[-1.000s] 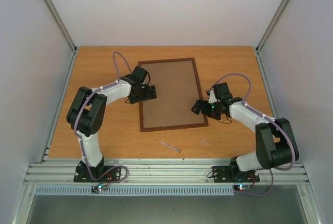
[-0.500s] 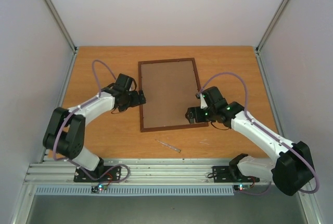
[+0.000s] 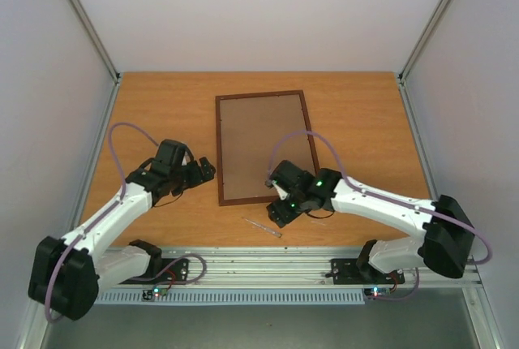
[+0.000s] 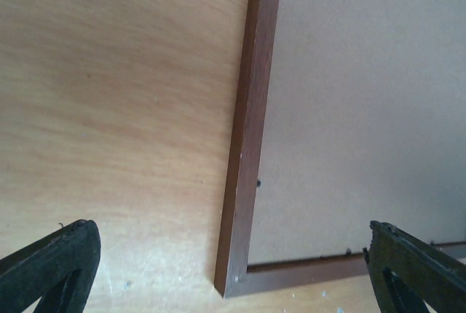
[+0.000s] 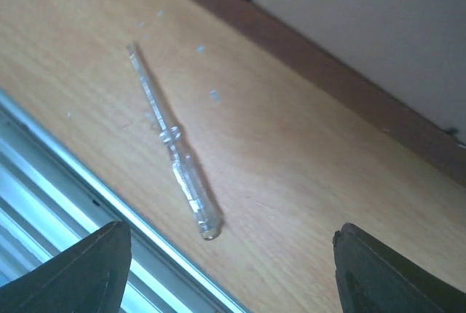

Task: Take the photo out of the frame
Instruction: Pick up the screwdriver from the center of the board.

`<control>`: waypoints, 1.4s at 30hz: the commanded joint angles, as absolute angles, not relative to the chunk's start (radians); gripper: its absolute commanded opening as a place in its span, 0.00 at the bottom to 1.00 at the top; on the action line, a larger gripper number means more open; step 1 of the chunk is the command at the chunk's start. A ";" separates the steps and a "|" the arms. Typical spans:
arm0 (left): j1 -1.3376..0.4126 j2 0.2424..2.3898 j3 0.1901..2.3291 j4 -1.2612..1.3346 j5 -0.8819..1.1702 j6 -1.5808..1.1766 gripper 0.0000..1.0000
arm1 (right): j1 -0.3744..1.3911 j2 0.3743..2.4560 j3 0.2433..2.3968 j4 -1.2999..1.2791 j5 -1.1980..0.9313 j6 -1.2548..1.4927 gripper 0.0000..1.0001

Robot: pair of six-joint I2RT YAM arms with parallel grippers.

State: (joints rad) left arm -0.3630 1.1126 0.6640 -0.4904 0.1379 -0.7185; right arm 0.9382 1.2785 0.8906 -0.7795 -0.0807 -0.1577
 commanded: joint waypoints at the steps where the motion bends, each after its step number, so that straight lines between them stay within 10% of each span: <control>1: -0.358 1.008 0.604 -0.543 0.182 -0.767 0.99 | 1.039 1.380 0.965 -0.842 -0.041 -0.211 0.74; 42: -0.357 0.946 0.475 -0.453 0.343 -0.833 0.99 | 1.178 1.832 1.126 -0.885 0.037 -0.272 0.04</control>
State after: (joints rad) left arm -0.3630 0.9489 0.4969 -0.5297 0.2928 -0.8078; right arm 1.1683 1.8172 1.1172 -0.9066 0.0414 -0.2634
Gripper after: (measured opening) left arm 0.994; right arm 0.140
